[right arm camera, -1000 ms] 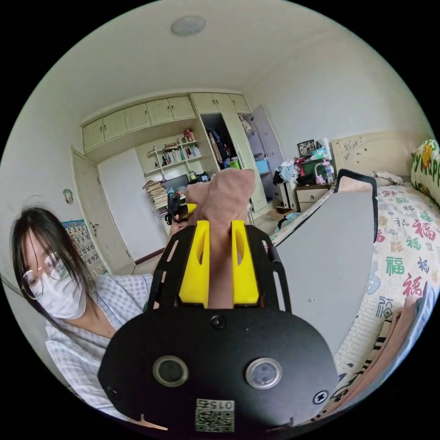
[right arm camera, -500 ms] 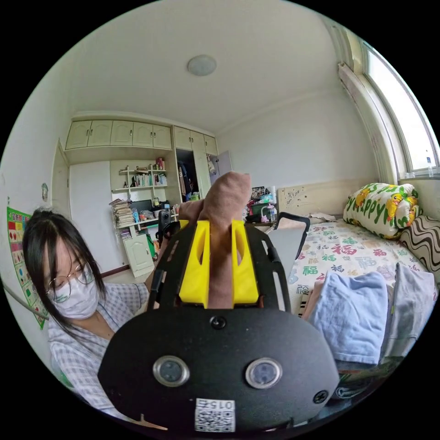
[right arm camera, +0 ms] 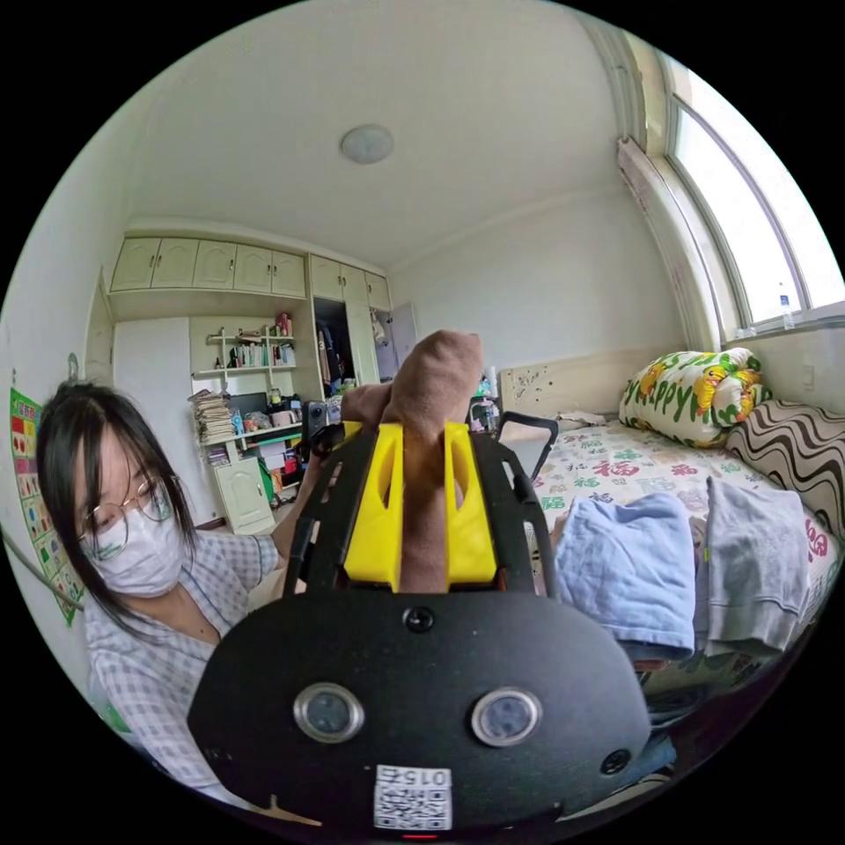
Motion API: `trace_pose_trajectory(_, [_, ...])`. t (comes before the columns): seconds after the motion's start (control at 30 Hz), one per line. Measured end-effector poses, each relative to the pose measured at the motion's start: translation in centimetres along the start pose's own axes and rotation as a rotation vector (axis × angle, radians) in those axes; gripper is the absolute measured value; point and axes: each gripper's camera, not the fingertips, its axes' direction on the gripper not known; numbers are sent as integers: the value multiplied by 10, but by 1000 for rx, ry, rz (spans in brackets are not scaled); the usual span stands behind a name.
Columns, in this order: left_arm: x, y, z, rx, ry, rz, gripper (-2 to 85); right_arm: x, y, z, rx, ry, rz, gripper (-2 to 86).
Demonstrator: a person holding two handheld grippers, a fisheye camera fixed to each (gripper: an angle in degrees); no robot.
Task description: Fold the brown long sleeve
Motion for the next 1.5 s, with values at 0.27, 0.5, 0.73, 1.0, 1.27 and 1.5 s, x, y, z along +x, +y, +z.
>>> trace_pose_trajectory(0.27, [-41, 9, 78, -62, 26, -31, 60, 34, 2, -36, -2, 69, 24, 77])
trace_pose_trajectory(0.5, [-67, 9, 144, -114, 35, -10, 60, 71, 1, -59, 16, 105, 57, 76])
trace_pose_trajectory(0.73, [-104, 6, 202, -92, 106, -63, 60, 96, -15, -80, 44, 183, 50, 76])
trace_pose_trajectory(1.0, [-124, -8, 246, -41, 171, -73, 60, 112, -48, -98, 131, 251, 14, 75])
trace_pose_trajectory(1.27, [-136, -28, 298, -25, 213, -59, 59, 109, -60, -99, 167, 392, -25, 73])
trace_pose_trajectory(1.5, [-177, -75, 397, 54, 222, -102, 59, 160, -126, -94, 123, 753, 19, 72])
